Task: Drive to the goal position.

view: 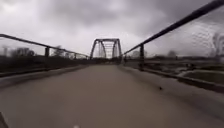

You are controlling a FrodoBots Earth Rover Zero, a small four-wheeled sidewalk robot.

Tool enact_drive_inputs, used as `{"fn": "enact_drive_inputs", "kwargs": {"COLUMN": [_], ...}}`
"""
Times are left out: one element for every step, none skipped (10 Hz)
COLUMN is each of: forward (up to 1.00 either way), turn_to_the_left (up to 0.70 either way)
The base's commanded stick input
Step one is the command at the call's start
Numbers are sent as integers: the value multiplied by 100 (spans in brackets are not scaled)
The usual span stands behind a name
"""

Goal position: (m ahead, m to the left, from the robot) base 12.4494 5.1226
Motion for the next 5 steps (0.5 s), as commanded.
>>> {"fn": "enact_drive_inputs", "kwargs": {"forward": [100,100,100,100,100], "turn_to_the_left": [0,0,0,0,0]}}
